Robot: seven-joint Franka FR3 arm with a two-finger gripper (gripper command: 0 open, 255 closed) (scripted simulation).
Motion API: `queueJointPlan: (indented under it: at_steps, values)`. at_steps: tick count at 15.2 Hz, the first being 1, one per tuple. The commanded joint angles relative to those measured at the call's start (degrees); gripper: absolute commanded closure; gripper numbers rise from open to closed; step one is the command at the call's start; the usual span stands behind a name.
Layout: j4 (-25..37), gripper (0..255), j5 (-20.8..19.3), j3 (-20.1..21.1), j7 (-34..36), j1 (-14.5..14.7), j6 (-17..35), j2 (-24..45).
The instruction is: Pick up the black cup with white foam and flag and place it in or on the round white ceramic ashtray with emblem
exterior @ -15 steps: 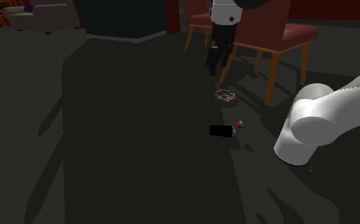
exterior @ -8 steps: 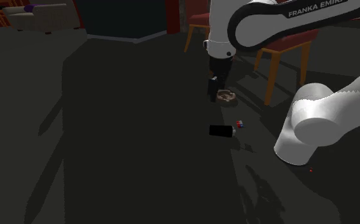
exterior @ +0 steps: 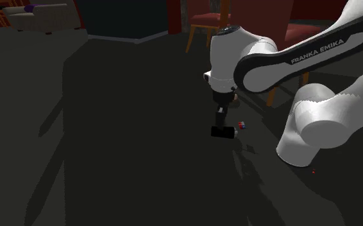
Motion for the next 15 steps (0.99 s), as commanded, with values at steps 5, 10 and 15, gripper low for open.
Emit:
queueJointPlan:
  at_steps: [5,10,15]
  values:
    - [-5.37,0,-0.1,0.97,-0.08,0.85,7.37,2.68]
    - [-7.13,0,-0.42,1.1,0.1,0.38,11.58,5.11]
    - [-7.13,0,-0.42,1.1,0.1,0.38,11.59,5.12]
